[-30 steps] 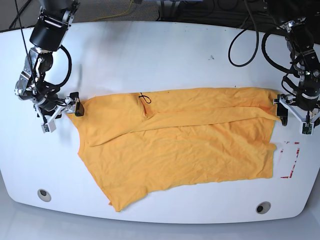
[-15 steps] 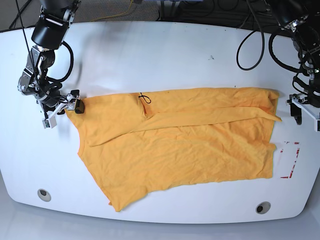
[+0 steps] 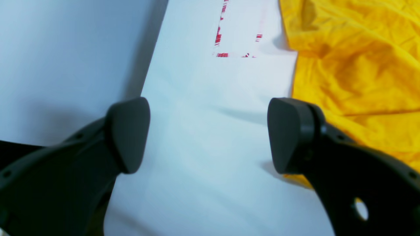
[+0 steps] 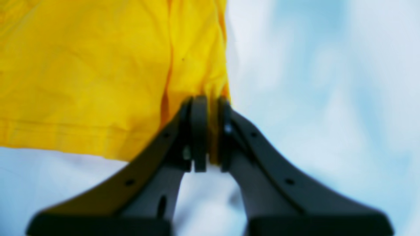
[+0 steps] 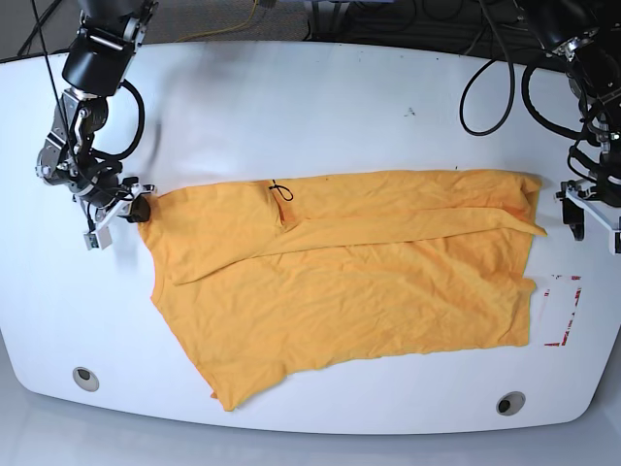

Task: Layout the t-shirt on the table in an organized manner, then fold the t-shirt properly
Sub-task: 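Pull the grasped edges back up toward the collar with both grippers, then release the left gripper's corner and lift it off the shirt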

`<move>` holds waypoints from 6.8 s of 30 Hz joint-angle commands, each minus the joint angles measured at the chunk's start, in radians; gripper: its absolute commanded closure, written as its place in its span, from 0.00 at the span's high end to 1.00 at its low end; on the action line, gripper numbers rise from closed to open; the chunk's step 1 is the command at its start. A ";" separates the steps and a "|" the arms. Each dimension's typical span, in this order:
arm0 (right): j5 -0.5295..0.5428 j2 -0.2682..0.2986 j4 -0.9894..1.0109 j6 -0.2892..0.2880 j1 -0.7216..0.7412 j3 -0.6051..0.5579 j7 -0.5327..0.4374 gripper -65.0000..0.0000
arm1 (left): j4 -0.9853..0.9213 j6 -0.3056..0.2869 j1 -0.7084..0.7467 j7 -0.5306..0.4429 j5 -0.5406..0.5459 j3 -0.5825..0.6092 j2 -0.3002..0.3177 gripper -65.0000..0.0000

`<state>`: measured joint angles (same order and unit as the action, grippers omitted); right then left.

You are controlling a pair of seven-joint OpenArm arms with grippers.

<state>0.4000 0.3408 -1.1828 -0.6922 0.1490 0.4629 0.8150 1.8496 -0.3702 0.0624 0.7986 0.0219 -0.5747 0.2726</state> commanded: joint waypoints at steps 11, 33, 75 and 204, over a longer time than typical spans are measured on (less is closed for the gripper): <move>0.024 0.019 -0.015 -0.006 -0.013 0.004 -0.015 0.06 | -0.143 -0.165 -0.020 -0.020 0.006 0.000 -0.031 1.00; 0.024 0.019 -0.015 -0.006 -0.019 0.006 -0.015 0.00 | -0.242 -0.206 -0.011 -0.051 0.002 0.177 -0.040 1.00; 0.024 0.028 -0.018 -0.006 -0.032 0.007 -0.013 0.00 | -0.439 -0.204 0.046 -0.054 0.002 0.173 -0.012 0.21; 0.046 -0.085 -0.615 -0.006 -0.628 0.379 0.218 0.00 | 0.117 -0.328 0.428 0.081 0.008 0.075 0.087 0.61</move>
<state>0.4404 0.2386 -1.7794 -0.6968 -0.4778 0.8322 1.0489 1.9465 -0.7044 0.5026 0.8902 0.0284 -0.4946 0.3466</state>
